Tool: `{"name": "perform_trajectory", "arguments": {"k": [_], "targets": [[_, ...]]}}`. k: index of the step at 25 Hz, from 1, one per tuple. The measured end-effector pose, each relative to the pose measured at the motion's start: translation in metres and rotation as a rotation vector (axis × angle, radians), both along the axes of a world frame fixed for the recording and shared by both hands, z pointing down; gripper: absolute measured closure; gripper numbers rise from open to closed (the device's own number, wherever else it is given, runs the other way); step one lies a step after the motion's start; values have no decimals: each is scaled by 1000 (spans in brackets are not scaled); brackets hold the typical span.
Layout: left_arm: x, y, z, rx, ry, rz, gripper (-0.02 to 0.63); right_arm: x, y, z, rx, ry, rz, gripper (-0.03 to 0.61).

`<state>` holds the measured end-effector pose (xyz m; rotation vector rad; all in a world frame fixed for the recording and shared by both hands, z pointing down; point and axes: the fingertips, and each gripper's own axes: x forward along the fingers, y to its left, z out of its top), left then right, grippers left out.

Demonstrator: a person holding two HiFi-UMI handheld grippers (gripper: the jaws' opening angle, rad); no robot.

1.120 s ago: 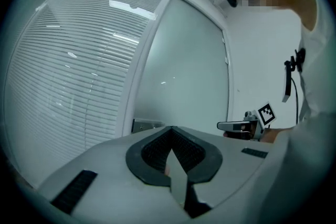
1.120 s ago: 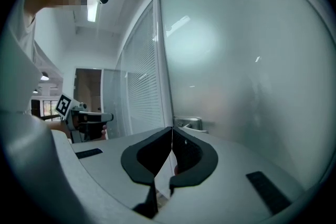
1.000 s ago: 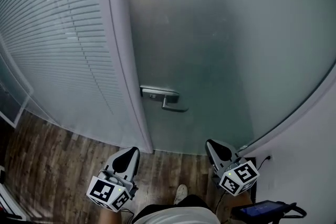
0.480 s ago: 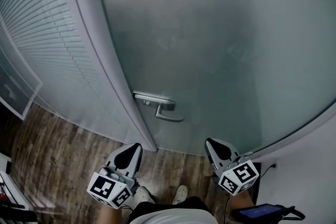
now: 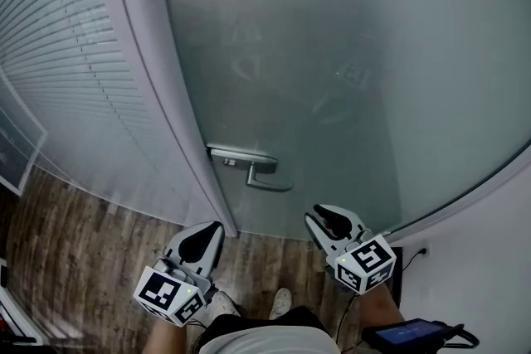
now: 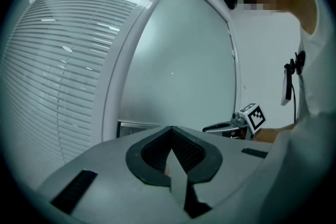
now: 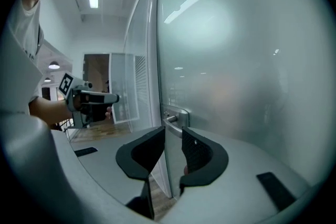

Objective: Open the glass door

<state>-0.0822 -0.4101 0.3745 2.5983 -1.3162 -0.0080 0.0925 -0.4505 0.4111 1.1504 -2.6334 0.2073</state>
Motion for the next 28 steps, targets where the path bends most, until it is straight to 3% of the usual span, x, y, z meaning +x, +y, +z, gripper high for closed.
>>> {"name": "perform_trajectory", "arguments": {"k": [6,14,19,21,28], "targets": [[-16,-1,20,-22,-3,13,614,-25,-36,36,1,198,-44,414],[-33,-5,38,-46,-3,-9,614,-33,-78,79,1,418,-105,410],[-36,-5,40,-45,1,-14,614,-37,-80,90,-19,417,-109,413],[-36,-3,39,-44,1,-15,614,-36,-81,89,-20,399,-89,454],[-40,0,36,-40,1,-24,614,-36,-77,91,-28,363,-66,457]]}}
